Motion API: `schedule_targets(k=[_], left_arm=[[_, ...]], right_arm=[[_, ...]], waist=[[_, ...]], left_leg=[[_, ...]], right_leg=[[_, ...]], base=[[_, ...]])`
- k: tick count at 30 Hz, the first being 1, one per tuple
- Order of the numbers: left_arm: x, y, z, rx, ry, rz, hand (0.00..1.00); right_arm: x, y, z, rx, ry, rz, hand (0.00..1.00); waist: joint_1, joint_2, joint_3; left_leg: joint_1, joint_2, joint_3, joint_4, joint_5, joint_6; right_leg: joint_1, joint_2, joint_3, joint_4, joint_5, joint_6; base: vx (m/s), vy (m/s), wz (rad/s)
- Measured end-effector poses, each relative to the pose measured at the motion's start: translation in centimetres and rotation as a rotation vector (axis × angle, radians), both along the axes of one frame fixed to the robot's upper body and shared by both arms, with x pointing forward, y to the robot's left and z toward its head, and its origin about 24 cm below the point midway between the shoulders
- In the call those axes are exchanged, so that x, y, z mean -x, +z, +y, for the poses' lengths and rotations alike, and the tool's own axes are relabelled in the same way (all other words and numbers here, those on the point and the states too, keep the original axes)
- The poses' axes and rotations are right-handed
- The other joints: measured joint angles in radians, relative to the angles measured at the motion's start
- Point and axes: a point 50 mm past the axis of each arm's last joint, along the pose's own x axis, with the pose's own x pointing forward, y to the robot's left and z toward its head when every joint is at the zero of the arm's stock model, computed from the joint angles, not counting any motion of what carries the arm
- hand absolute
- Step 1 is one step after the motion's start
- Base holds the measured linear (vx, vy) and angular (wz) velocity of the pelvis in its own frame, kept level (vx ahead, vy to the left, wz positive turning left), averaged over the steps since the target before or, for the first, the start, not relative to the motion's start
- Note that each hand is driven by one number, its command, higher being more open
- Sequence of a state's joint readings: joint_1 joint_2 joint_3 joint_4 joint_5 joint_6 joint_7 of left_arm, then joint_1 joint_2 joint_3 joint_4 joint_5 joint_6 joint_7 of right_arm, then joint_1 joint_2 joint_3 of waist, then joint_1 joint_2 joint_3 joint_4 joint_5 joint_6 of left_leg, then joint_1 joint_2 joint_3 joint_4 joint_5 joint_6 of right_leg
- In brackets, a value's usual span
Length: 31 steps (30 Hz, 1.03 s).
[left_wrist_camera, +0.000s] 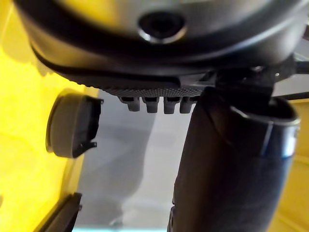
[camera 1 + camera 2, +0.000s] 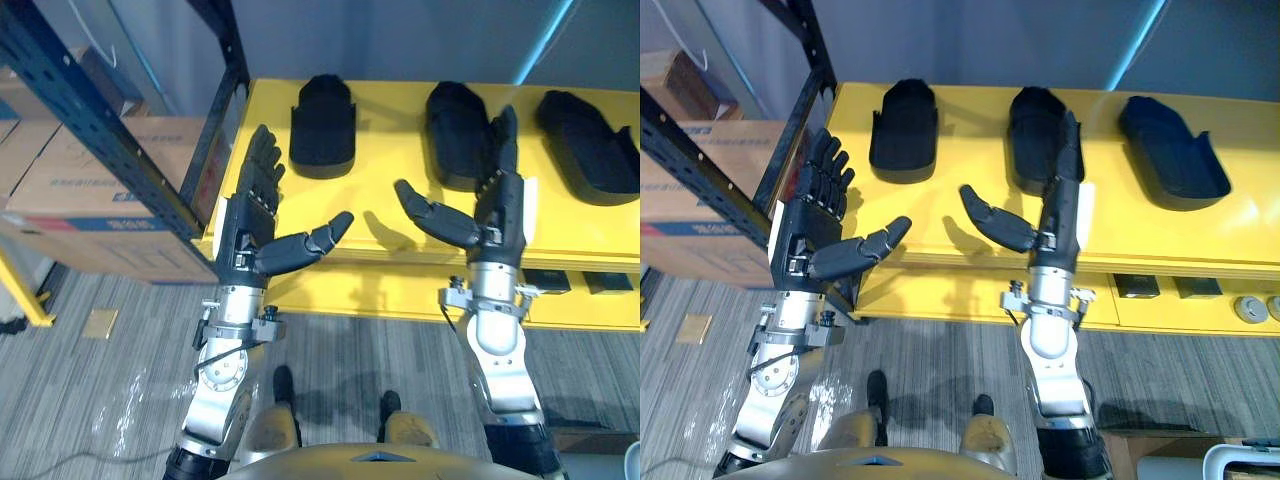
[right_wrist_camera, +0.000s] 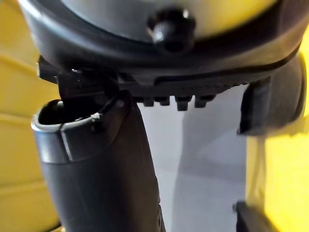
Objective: Walk over and take three plastic housings, then place them on the shelf
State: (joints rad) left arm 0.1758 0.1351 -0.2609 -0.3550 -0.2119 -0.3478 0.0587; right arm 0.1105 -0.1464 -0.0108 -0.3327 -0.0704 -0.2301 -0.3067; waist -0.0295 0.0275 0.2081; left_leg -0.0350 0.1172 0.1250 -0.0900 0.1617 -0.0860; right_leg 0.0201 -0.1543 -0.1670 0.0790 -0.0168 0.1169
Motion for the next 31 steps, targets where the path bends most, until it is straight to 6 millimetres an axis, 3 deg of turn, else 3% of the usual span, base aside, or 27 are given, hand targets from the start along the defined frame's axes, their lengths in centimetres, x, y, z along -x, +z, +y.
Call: schedule_targets(k=[5,8,11,14,16,21,25,27,31], left_arm=[[0.8,-0.7,-1.8,0.008,-0.239,0.017,1.0],[1.3,-2.0,-3.4,-0.049,-0.38,0.064,1.0],[1.0,-5.4,-4.7,-0.11,-0.464,0.237,1.0],[0.5,-9.2,-4.3,-0.163,-0.425,0.438,1.0],[1.0,-12.6,-3.3,-0.184,-0.359,0.614,1.0],[2.5,-17.1,-0.6,-0.214,-0.252,0.835,1.0],[3.3,-19.3,1.9,-0.218,-0.126,0.953,1.0],[4.1,-20.7,4.2,-0.216,0.013,1.039,1.0],[5.4,-22.1,7.8,-0.187,0.241,1.134,1.0]], right_arm=[[3.2,-1.7,-3.6,0.007,-0.186,0.09,1.0],[4.7,-2.6,-5.3,-0.09,-0.276,0.114,1.0],[5.9,-4.1,-7.1,-0.157,-0.391,0.13,1.0],[7.0,-7.0,-8.7,-0.259,-0.457,0.216,1.0],[8.8,-11.1,-10.1,-0.286,-0.55,0.392,1.0],[11.8,-17.4,-10.0,-0.36,-0.616,0.695,1.0],[13.0,-20.0,-9.4,-0.402,-0.606,0.84,1.0],[14.2,-22.1,-8.8,-0.446,-0.606,0.969,1.0],[15.5,-24.4,-7.8,-0.551,-0.596,1.103,1.0]], waist=[[-0.052,-0.001,-0.03],[-0.087,0.006,-0.063],[-0.126,0.016,-0.083],[-0.157,0.016,-0.091],[-0.162,0.015,-0.091],[-0.164,0.009,-0.089],[-0.151,-0.001,-0.093],[-0.134,-0.013,-0.096],[-0.106,-0.027,-0.092]], left_leg=[[0.044,0.003,0.091,0.0,-0.038,-0.009],[0.049,0.009,0.136,0.0,-0.051,-0.011],[0.077,0.015,0.201,0.0,-0.061,-0.009],[0.085,0.017,0.221,0.0,-0.067,-0.015],[0.095,0.031,0.238,-0.001,-0.076,-0.02],[0.104,0.028,0.245,0.0,-0.079,-0.02],[0.108,0.019,0.227,-0.001,-0.079,-0.019],[0.11,0.015,0.209,-0.001,-0.078,-0.017],[0.109,0.012,0.174,-0.001,-0.076,-0.02]], right_leg=[[-0.004,0.0,0.085,-0.018,0.006,0.008],[-0.02,0.002,0.125,-0.03,0.012,0.014],[-0.034,0.007,0.185,-0.03,0.017,0.019],[-0.038,0.018,0.205,-0.03,0.018,0.018],[-0.039,0.026,0.223,-0.031,0.017,0.017],[-0.036,0.022,0.222,-0.028,0.014,0.014],[-0.024,0.015,0.204,-0.027,0.007,0.013],[-0.01,0.014,0.185,-0.028,0.002,0.009],[0.012,0.009,0.15,-0.03,-0.009,0.004]], base=[[0.03,0.007,-0.5],[0.03,0.003,-0.46],[0.04,0.0,-0.55],[0.01,-0.008,-0.27],[0.01,-0.025,-0.2],[0.01,-0.004,-0.06],[0.0,0.009,0.12],[0.0,0.006,0.25],[0.0,-0.004,0.23]])
